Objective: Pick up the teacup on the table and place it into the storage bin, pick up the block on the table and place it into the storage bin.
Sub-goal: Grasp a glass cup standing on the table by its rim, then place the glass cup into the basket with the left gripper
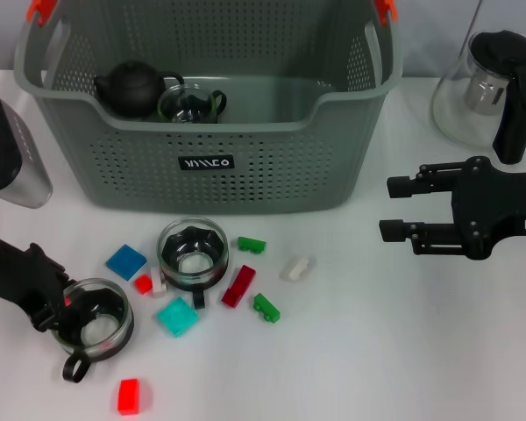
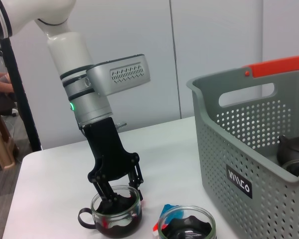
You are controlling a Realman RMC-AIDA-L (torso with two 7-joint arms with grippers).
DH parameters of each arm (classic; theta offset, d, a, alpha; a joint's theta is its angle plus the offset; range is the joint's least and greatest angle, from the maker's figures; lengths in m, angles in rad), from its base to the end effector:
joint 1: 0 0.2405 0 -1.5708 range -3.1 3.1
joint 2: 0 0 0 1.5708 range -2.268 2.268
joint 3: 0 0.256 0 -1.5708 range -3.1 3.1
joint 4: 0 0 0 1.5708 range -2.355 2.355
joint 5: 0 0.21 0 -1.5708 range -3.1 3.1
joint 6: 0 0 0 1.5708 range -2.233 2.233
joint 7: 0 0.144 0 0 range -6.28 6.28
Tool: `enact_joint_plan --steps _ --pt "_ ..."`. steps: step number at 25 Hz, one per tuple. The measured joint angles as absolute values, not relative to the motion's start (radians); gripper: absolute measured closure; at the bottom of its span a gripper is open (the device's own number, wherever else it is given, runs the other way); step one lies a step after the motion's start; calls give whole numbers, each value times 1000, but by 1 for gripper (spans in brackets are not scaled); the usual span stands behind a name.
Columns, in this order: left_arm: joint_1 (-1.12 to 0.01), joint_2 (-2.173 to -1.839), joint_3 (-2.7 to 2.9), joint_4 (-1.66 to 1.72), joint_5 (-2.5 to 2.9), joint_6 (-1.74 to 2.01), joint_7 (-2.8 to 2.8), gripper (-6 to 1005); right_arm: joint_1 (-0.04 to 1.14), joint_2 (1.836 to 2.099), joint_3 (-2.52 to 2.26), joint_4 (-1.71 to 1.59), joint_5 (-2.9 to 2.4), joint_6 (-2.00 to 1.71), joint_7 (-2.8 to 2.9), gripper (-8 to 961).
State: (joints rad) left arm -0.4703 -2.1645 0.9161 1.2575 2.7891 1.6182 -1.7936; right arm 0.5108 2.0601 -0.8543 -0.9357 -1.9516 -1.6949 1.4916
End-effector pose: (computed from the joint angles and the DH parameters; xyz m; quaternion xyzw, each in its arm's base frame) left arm -0.2885 0.3156 0.0343 -0.9430 -0.2321 0.1980 0.1333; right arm 0.2220 0.3308 0.0296 -0.9682 0.1187 0.2047 0.0818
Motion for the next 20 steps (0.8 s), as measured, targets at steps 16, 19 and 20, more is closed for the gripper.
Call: enact_joint_plan --steps 16,19,20 --pt "-474 -2165 916 1259 2790 1614 -1793 943 511 2060 -842 -936 -1951 -1697 1483 325" --pt "-477 -2164 914 1265 2790 1623 -1793 948 511 2060 -842 -936 -1951 -1698 1483 325" --pt "-480 -2164 911 1269 2787 1634 -1793 949 511 2060 -842 -936 -1951 -1698 1483 325"
